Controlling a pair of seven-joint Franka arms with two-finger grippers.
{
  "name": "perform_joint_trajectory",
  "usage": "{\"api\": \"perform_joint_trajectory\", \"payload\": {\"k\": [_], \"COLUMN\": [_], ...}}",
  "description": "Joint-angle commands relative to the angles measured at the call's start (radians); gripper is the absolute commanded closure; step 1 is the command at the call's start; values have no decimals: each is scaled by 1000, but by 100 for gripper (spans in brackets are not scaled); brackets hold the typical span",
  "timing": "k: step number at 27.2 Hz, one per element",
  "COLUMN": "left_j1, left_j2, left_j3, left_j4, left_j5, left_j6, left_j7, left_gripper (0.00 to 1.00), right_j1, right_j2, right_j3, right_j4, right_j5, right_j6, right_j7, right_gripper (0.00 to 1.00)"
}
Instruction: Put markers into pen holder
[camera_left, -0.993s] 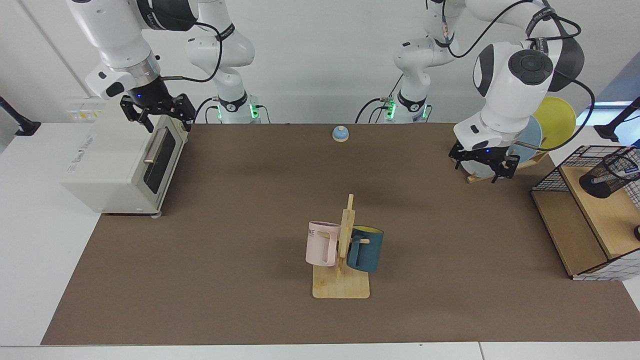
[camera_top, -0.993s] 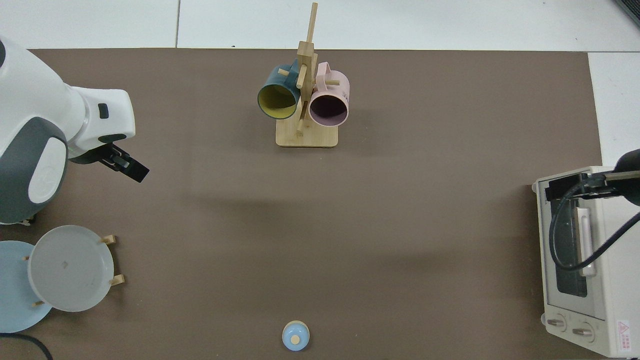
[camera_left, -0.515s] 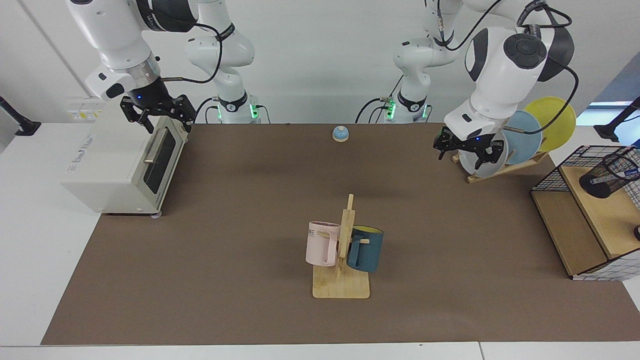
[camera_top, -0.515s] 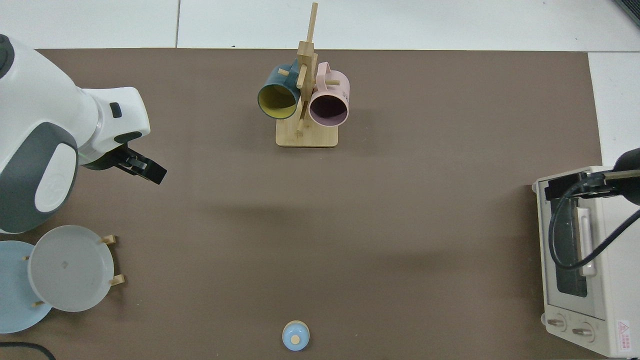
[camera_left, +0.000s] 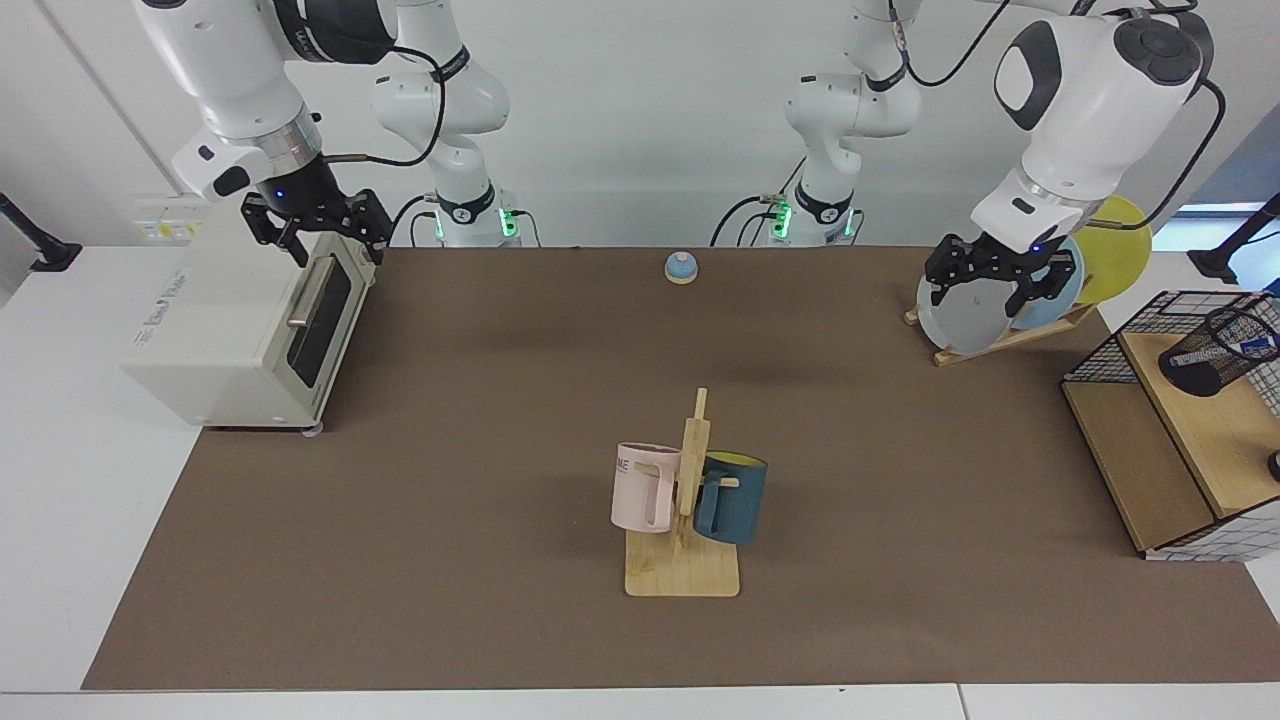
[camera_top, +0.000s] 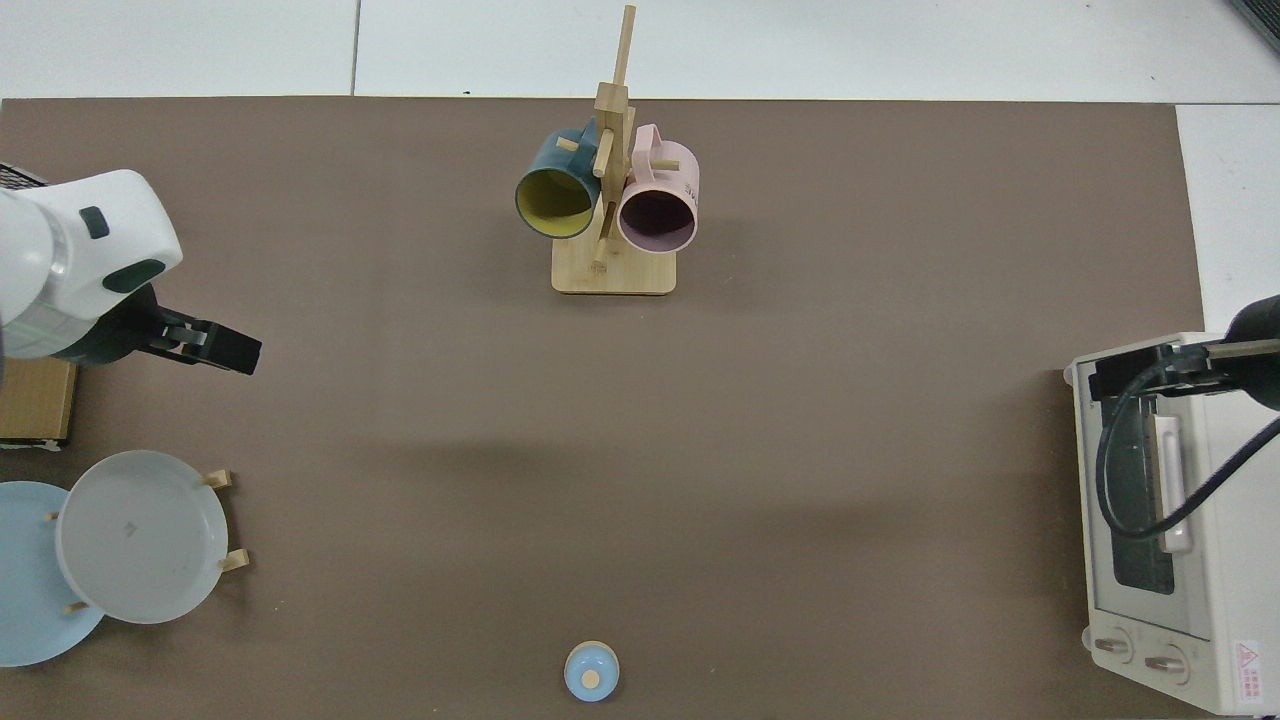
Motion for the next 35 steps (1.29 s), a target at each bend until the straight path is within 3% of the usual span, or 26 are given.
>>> {"api": "perform_joint_trajectory", "payload": {"k": [1, 5, 13, 23, 30, 35], "left_j1": [10, 67, 63, 124, 113, 115], "left_j2": [-32, -79, -141, -121, -113, -38], "left_j3": [-9, -61, -64, -139, -136, -136], "left_j4": [1, -51, -123, -105, -86, -11], "left_j5": [-7, -7, -8, -16, -18, -8], "left_j6": [-14, -8, -8, 9, 9, -10], "left_j7": [-23, -23, -122, -127, -129, -127], "left_gripper": [0, 0, 0, 0, 0, 0], "right_j1": [-4, -4, -4, -4, -4, -4], "right_j2": [10, 10, 10, 10, 10, 10], "right_j3": [0, 0, 0, 1, 0, 0], "right_j4": [14, 14, 14, 14, 14, 14], "right_j5": [2, 2, 2, 2, 2, 2], "right_j6": [7, 9, 7, 7, 7, 9], "right_j7": [-33, -33, -33, -33, -33, -33], "right_gripper": [0, 0, 0, 0, 0, 0]}}
